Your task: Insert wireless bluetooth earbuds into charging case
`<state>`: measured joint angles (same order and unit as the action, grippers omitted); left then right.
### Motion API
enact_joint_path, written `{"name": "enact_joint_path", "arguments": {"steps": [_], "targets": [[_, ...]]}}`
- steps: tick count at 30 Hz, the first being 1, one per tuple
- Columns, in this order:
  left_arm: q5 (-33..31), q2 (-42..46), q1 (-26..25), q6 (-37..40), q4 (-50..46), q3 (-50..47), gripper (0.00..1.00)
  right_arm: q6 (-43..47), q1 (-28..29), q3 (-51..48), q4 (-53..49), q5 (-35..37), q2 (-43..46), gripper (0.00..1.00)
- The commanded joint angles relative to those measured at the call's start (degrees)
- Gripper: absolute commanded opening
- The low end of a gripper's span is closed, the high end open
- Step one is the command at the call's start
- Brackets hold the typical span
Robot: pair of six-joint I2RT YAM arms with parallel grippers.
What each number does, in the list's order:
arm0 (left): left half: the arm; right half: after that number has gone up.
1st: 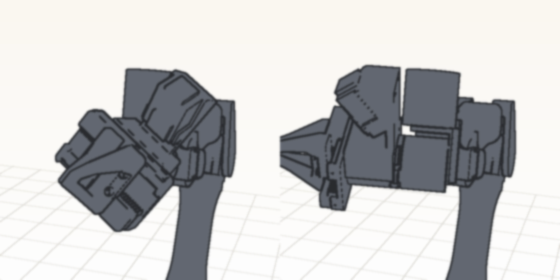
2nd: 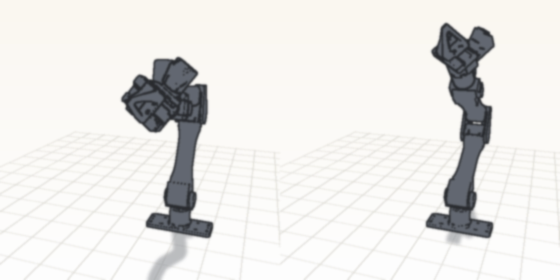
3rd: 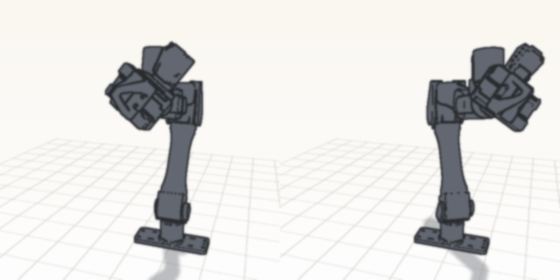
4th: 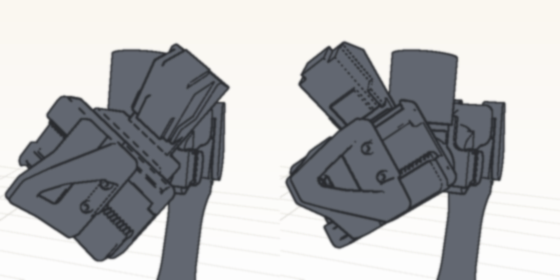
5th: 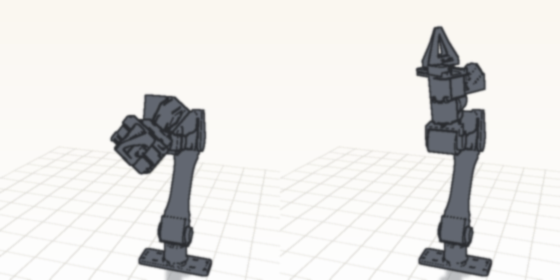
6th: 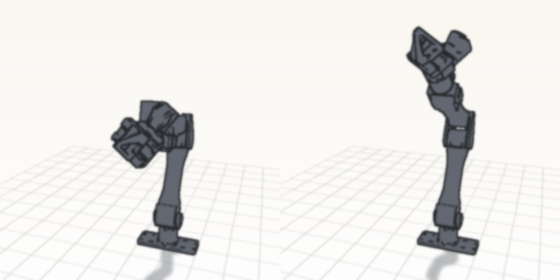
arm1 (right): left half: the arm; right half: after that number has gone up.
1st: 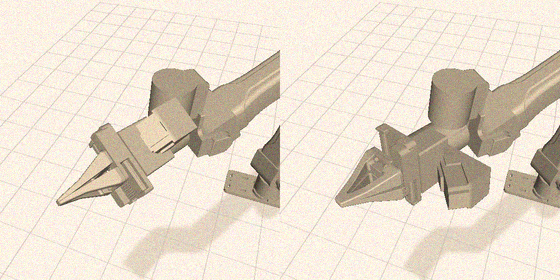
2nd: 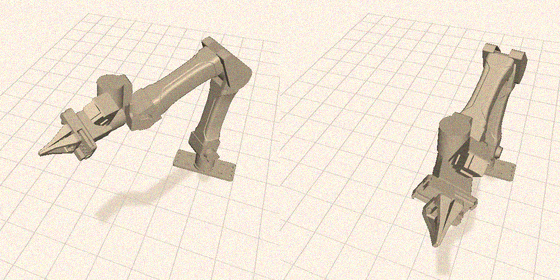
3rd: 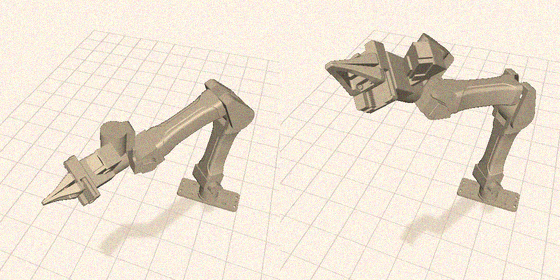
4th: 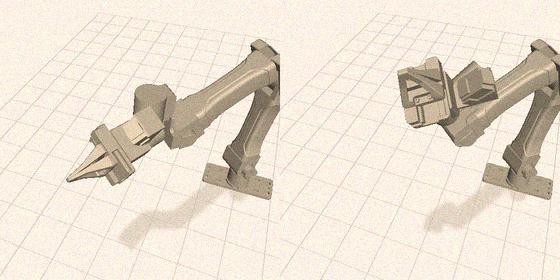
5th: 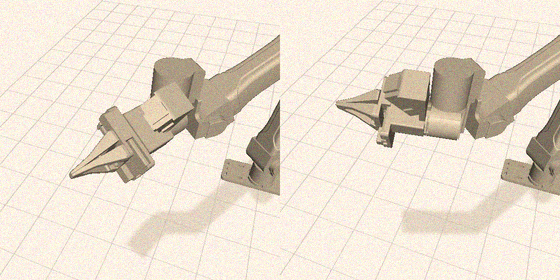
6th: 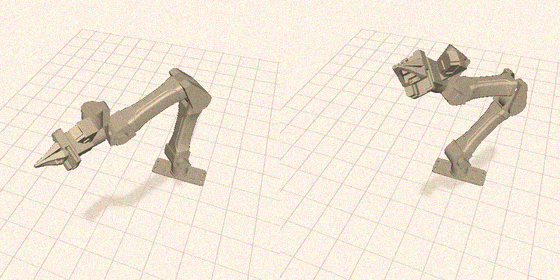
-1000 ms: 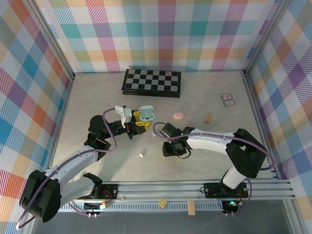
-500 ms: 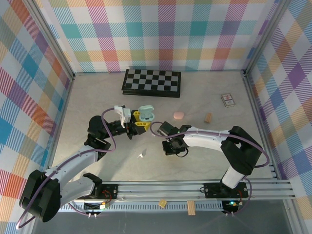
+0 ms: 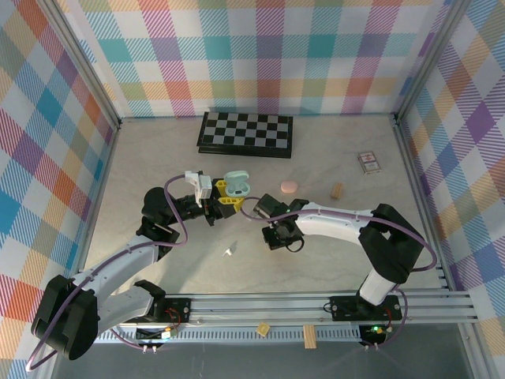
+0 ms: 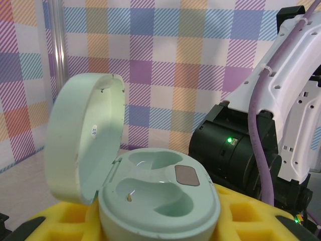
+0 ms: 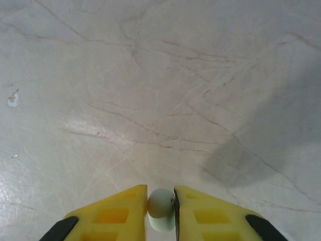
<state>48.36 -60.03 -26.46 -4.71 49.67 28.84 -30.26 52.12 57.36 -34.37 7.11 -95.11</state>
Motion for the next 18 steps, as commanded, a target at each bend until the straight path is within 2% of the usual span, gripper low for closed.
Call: {"name": "enact_joint_path", "arguments": {"steps": [1,7,12,18], "targets": [[0.91,1.06,0.55,-0.01,1.94,0.08,0.31,3.43,-2.92,1.48,-2.11,1.76,-0.85,0.20],[0.90,1.16,0.55,0.21,1.39,0.40,0.31,8.28,-7.92,3.31,-1.05,1.15,-3.48,0.21],[0.05,1.62,0.69,0.41,1.28,0.09,0.31,10.58,-9.15,6.66,-3.38,1.81,-6.26,0.23],[-3.40,2.34,2.26,0.95,1.71,-2.17,0.30,9.19,-7.89,7.65,-6.23,6.39,-5.67,0.39]]}}
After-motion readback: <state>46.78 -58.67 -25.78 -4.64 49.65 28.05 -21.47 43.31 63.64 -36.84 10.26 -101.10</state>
